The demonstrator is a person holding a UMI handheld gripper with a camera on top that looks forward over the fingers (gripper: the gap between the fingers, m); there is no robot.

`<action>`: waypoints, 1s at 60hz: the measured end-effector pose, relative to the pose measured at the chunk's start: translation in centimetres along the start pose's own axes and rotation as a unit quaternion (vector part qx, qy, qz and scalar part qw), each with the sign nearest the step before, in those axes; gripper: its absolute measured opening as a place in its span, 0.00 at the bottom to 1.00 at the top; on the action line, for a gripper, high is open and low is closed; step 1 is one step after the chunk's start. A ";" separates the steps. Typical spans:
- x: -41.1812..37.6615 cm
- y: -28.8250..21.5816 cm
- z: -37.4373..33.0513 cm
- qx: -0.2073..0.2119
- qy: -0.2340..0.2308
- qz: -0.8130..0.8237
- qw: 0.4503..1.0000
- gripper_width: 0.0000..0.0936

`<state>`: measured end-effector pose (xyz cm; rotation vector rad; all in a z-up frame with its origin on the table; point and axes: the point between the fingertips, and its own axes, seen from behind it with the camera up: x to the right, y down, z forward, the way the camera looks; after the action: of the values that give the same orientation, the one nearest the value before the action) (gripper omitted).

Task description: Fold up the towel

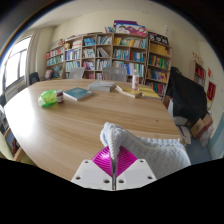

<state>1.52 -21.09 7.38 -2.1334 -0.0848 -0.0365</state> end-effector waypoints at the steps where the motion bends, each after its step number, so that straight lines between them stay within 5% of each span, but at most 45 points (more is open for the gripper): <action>1: 0.7 -0.9 -0.6 0.007 0.001 0.004 1.000 0.03; 11: 12.6 -4.5 -4.3 0.038 0.057 0.014 0.998 0.03; 17: 18.8 -0.3 -3.3 0.001 0.088 -0.009 0.996 0.04; 26: 23.3 7.8 -0.8 -0.077 0.085 0.006 0.993 0.04; 43: 24.0 9.1 0.7 -0.068 0.052 0.080 0.993 0.05; 48: 24.0 8.5 0.1 -0.088 0.037 0.092 0.991 0.29; 53: 24.8 8.1 -2.0 -0.097 0.031 0.110 0.989 0.86; 60: 27.4 6.6 -6.4 -0.093 0.066 0.099 0.989 0.90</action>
<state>29.39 -28.75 6.85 -2.3087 0.2163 -0.0716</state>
